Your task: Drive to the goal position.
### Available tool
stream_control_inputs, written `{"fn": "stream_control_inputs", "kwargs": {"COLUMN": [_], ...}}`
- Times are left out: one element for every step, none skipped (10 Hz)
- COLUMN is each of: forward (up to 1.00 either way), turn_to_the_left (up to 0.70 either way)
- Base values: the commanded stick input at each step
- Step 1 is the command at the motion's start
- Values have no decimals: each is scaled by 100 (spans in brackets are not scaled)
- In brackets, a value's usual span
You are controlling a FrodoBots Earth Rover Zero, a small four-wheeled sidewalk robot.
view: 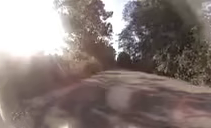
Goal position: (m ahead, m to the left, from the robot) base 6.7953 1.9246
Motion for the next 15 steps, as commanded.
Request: {"fn": "stream_control_inputs", "kwargs": {"forward": [70,70,70,70,70,70,70,70,70,70,70,70,70,70,70], "turn_to_the_left": [0,0,0,0,-9,-29,-16,-4,0,0,0,0,0,0,-33]}}
